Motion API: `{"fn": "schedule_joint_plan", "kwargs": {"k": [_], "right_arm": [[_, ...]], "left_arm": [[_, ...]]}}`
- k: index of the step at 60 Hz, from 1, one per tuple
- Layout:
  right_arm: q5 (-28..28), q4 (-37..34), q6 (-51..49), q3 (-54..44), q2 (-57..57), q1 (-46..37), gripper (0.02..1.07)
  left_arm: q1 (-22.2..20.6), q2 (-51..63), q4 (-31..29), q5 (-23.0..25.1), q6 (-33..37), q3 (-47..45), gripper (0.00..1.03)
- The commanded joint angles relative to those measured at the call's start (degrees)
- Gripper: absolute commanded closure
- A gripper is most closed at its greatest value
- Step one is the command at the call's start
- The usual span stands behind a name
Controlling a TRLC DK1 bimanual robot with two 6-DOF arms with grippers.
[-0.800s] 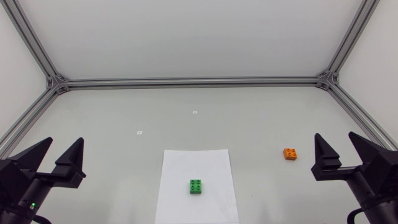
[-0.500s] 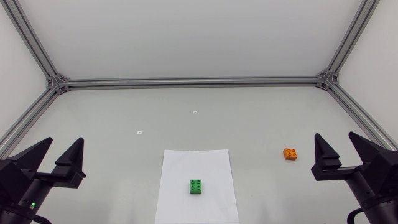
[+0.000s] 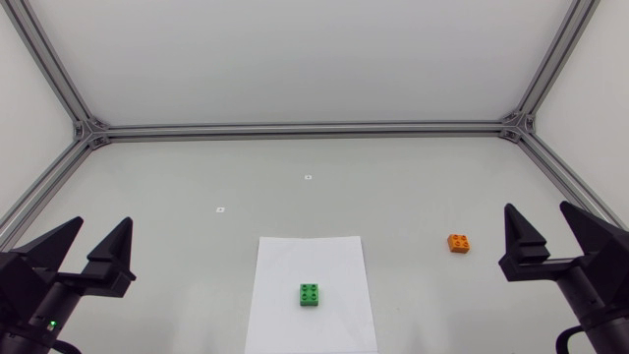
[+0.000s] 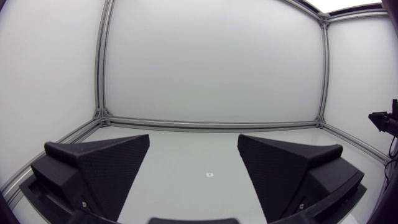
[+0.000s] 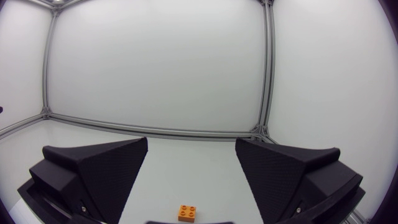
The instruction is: Pick up the orange 2x2 brick with the right arm and stack it on top of the green 2x2 brick in the center
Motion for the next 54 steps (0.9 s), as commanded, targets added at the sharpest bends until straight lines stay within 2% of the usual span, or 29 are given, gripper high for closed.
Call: {"fn": "schedule_joint_plan", "kwargs": {"k": [1, 16, 36, 45, 54], "right_arm": [[0.0, -0.2, -0.1, 6.7, 1.5, 0.3, 0.06], [-0.1, -5.7, 1.6, 24.6, 19.9, 1.3, 0.06], [-0.1, -14.4, 3.6, 37.8, 42.0, 1.8, 0.06], [0.2, -21.8, 3.6, 44.4, 52.8, 0.0, 0.06], [0.1, -32.8, -0.3, 52.7, 64.5, -1.9, 0.06]], "left_arm": [[0.1, -0.1, -0.6, -0.2, -1.2, -2.3, 0.04], [0.1, -0.1, -0.6, -0.2, -1.1, -2.3, 0.04], [0.1, -0.1, -0.6, -0.2, -1.2, -2.3, 0.04], [0.1, -0.1, -0.6, -0.2, -1.2, -2.3, 0.04], [0.1, -0.1, -0.6, -0.2, -1.2, -2.3, 0.04]]}}
